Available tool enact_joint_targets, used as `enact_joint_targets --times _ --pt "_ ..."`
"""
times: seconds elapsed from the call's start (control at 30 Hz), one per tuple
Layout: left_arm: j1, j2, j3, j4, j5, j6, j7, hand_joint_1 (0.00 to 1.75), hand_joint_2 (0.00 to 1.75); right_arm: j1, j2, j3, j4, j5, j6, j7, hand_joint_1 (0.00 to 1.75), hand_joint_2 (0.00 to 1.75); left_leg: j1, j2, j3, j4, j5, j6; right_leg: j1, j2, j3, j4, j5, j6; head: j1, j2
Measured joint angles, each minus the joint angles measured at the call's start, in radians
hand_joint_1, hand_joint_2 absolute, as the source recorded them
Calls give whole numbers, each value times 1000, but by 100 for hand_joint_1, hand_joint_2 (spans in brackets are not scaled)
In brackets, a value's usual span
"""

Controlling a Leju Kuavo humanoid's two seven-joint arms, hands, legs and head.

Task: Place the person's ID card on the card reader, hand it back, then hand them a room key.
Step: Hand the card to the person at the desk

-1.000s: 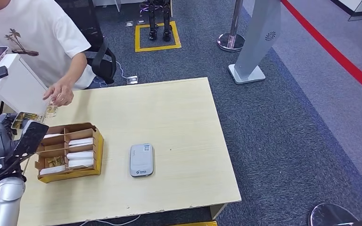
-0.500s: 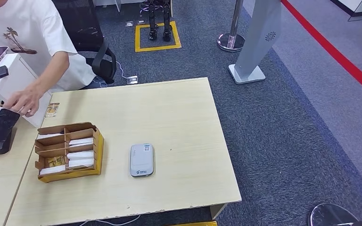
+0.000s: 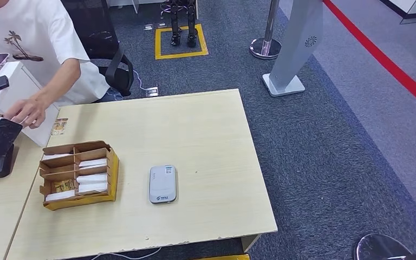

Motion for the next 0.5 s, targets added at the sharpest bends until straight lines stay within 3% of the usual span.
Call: enact_joint_targets --times 0.03,0.07,0.37,0.5 --pt "-3 -2 0 0 0 -1 2 0 44 1 0 0 0 -2 0 -2 0 0 0 0 0 0 0 0 0 0 0 0 0 0 0 0" --pt "-6 -5 0 0 0 -1 5 0 0 2 0 0 0 -3 0 -4 0 0 0 0 0 0 0 0 0 0 0 0 0 0 0 0" --pt "-18 -9 -16 0 -1 -31 13 0 0 6 0 0 0 -20 -1 -8 0 0 0 0 0 0 0 0 0 0 0 0 0 0 0 0" --pt "-13 -8 -34 -14 -6 -56 21 0 175 10 0 0 1 -30 -2 -13 0 0 0 0 -1 0 0 0 0 0 0 0 0 0 1 0"
